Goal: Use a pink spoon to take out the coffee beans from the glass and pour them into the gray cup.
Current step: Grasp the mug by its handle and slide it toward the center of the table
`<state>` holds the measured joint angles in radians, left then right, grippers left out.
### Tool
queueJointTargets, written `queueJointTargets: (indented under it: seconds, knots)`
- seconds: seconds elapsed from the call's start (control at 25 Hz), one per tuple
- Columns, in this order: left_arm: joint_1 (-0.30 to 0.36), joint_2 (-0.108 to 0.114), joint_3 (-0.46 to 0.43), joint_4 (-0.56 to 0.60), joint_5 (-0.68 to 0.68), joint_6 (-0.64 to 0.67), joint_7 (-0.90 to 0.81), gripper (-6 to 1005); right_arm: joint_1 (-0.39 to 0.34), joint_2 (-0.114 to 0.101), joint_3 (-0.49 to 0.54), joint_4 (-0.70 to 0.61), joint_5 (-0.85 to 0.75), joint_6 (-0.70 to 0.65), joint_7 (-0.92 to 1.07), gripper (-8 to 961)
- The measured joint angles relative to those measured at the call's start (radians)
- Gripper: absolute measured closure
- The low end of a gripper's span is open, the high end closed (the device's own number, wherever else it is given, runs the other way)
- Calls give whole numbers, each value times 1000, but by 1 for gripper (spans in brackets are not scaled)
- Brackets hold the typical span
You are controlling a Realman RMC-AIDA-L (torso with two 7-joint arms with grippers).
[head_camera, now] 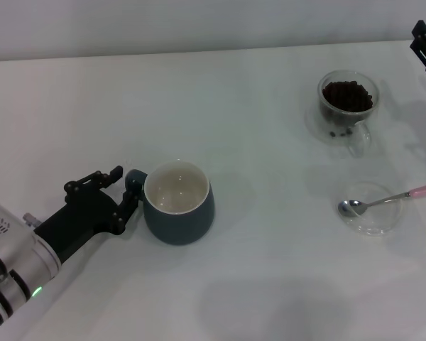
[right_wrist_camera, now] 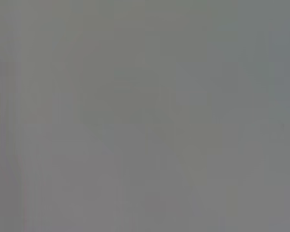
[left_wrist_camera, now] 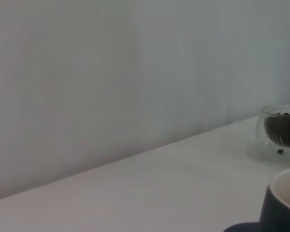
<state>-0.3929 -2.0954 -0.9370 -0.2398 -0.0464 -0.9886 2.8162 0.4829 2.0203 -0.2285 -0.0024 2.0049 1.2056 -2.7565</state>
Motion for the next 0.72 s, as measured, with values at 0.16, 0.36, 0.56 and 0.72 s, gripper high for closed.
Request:
queueJointTargets:
  seconds: [0.16,0.36,0.56,0.72]
  knots:
    - [10,0,2,-7,-1,-5,0,747,-2,0,0,1,0,5,0,81]
    - [31,1,1,-14,-4,-7,3,573,-8,1,0,2,0,6,0,81]
    - [59,2,3,-20,-21,-11,2,417,-11,1,0,2,0,6,0,80]
    - [85,2,0,-35,-26,-14,4,324,-13,1,3,11,0,6,0,79]
